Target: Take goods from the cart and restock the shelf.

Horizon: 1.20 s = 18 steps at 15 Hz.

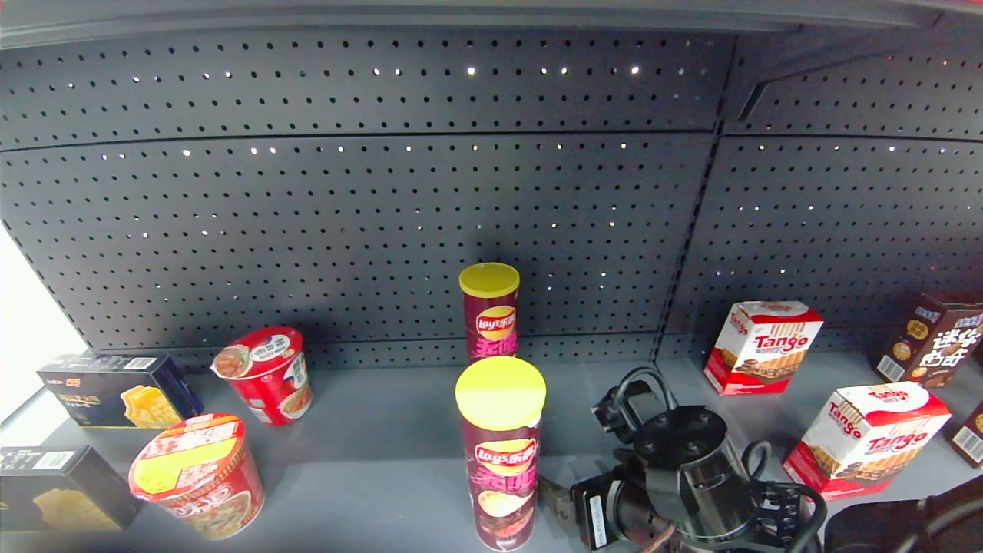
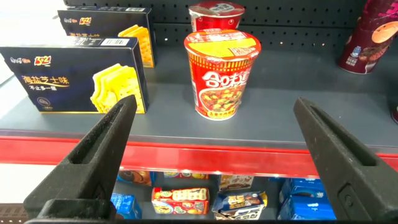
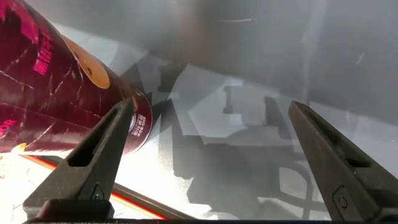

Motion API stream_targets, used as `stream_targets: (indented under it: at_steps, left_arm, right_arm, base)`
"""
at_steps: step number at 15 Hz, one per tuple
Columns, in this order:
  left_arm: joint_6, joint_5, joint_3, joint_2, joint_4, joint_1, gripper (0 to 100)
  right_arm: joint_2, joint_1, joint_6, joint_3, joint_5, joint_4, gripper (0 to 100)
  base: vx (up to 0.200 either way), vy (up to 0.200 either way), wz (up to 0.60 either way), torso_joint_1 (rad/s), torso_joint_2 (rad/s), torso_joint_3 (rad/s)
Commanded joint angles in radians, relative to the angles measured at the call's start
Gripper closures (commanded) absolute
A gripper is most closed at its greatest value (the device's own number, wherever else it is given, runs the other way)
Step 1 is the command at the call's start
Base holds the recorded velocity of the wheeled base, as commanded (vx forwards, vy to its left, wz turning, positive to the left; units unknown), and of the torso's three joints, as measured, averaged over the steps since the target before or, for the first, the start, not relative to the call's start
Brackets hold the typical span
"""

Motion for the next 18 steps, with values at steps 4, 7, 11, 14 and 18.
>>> stream_targets:
  at_steps: [4,7,11,14,18]
  left_arm:
    - [-0.001,0.000,0.000,0.002,0.000,0.000,0]
    - [-0.001,0.000,0.000,0.002,0.000,0.000,0]
    - [-0.001,0.000,0.000,0.002,0.000,0.000,0]
    - [-0.001,0.000,0.000,0.002,0.000,0.000,0]
    - [-0.001,0.000,0.000,0.002,0.000,0.000,0]
  right_arm:
    - [0.009,0.007,-0.001,-0.007,0.000,-0.001,0]
    - [0.008,0.007,-0.001,-0.003,-0.001,-0.001,0]
    - [-0.044,-0.034,-0.003,0.022,-0.003,-0.001,0]
    - [-0.216,-0.077,-0.007,0.048,0.011,0.006,0]
    - [-0.468,-0.069,-0.075,0.220,0.031,0.006,0]
  base:
    - [0.000,0.000,0.00,0.000,0.00,0.000]
    - [0.000,0.000,0.00,0.000,0.00,0.000]
    - [0.000,0.000,0.00,0.000,0.00,0.000]
    - [0.000,0.000,0.00,0.000,0.00,0.000]
    - [0.000,0.000,0.00,0.000,0.00,0.000]
